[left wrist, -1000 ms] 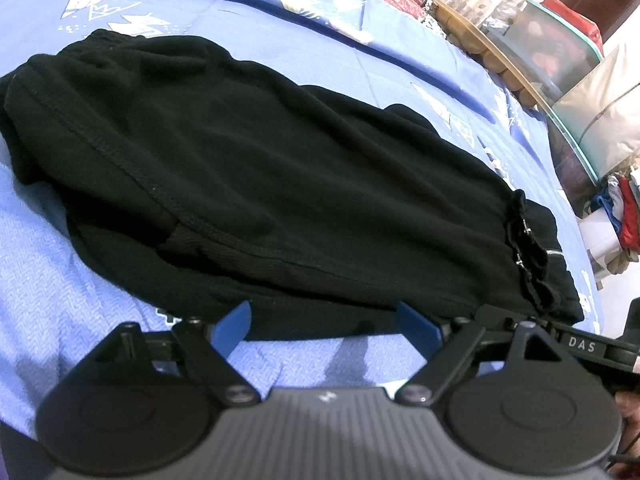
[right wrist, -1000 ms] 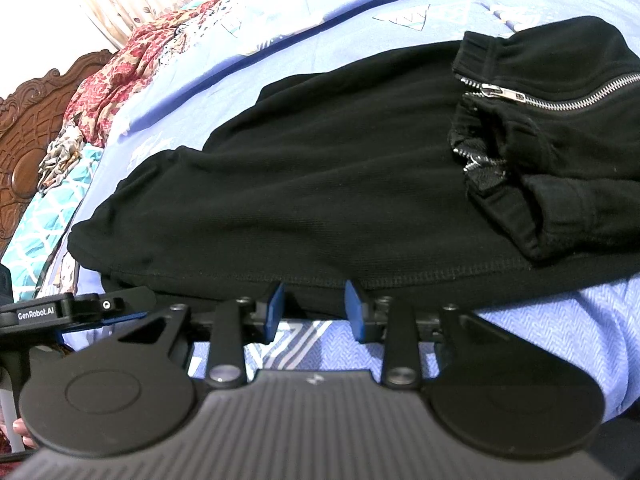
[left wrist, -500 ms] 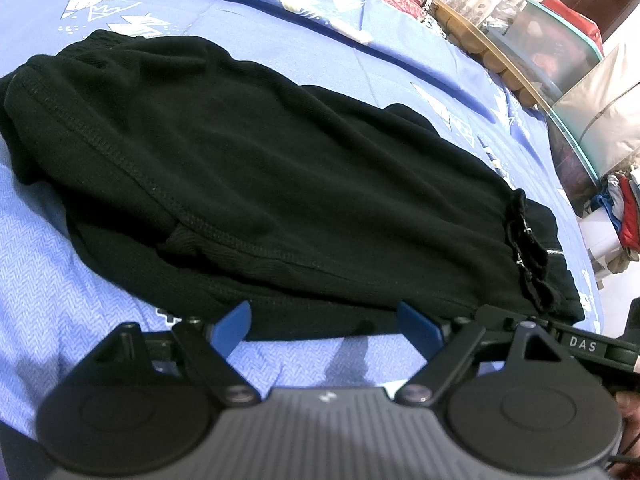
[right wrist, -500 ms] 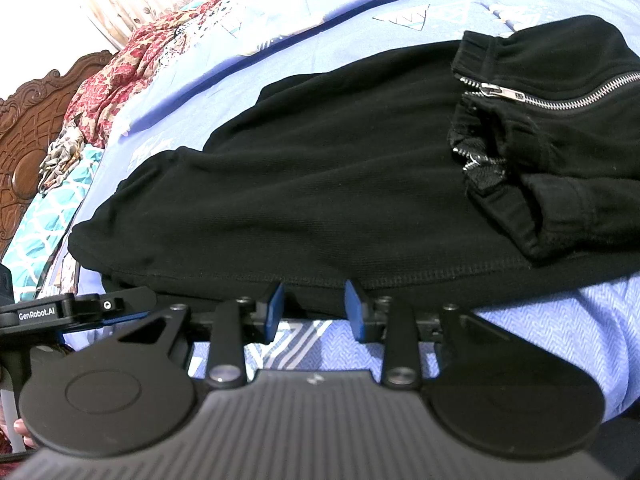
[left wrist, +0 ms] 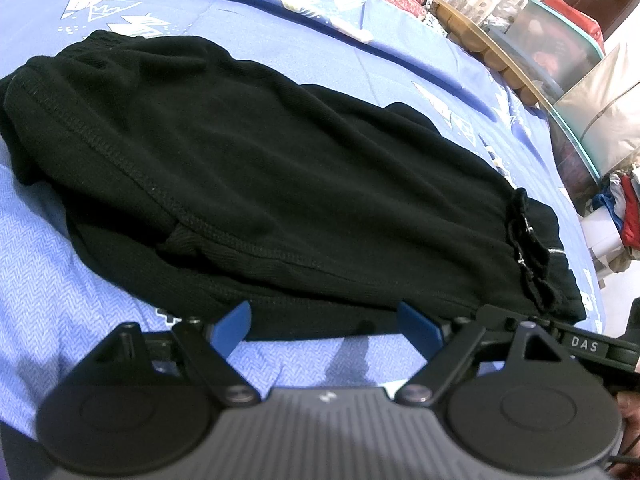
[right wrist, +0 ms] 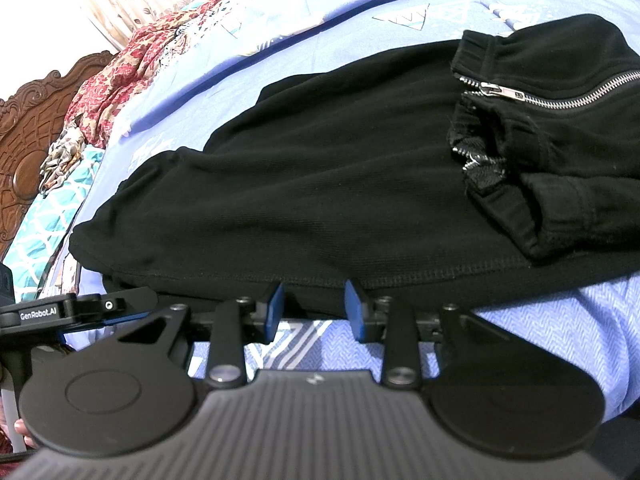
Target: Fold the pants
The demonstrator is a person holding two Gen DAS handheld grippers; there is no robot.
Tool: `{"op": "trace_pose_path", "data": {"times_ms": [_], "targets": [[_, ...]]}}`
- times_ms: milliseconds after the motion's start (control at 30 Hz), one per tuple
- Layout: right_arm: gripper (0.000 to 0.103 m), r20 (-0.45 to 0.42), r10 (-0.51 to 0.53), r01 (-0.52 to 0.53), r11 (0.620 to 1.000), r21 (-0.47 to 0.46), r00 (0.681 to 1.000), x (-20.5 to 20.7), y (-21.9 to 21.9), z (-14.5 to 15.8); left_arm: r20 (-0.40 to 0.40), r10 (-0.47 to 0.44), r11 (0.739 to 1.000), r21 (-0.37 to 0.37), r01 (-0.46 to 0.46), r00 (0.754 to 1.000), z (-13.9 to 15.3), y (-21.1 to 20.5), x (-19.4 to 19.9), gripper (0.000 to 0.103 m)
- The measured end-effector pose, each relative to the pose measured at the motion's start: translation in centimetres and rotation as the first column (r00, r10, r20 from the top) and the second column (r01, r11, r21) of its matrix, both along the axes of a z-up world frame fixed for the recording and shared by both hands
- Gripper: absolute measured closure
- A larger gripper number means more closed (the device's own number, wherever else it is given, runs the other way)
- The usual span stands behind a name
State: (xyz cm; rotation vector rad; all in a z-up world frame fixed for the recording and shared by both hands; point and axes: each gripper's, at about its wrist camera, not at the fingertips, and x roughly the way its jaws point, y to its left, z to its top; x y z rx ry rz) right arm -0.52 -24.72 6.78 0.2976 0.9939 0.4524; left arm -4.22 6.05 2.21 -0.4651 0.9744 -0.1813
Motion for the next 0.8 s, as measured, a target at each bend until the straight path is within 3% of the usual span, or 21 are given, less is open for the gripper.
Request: {"op": "trace_pose_path", "data": {"times_ms": [400, 567, 667, 800], "targets": [[0.066, 0.000, -0.001, 0.001, 1.000, 0.001, 1.000, 0.0, -0.1, 0.0, -0.007, 0.000, 1.000, -0.001, 0.000, 1.000, -0.2, 0.1, 0.2, 0.019], [0.066, -0.005, 0.011, -0.011, 1.000, -0.013, 1.000, -0.2, 0.0, 0.3, 0.077, 0.024, 0.998, -0.067, -0.019, 0.997, 1.6, 1.7, -0.8, 0.019], [0.066, -0.019, 0.028, -0.028, 0.999, -0.022, 0.999, -0.5, -0.1, 0.6, 0.143, 0.077, 0.994, -0.082, -0.066, 0.987, 3.1, 4.3, -1.9, 0.016], [0.059, 0.110, 0.054, -0.053, 0.999, -0.004, 0.992, -1.7, -0.3, 3.3, 0.193, 0.235, 0.969, -0.123, -0.215, 0.953, 4.2, 9.9, -4.0, 0.009]]}}
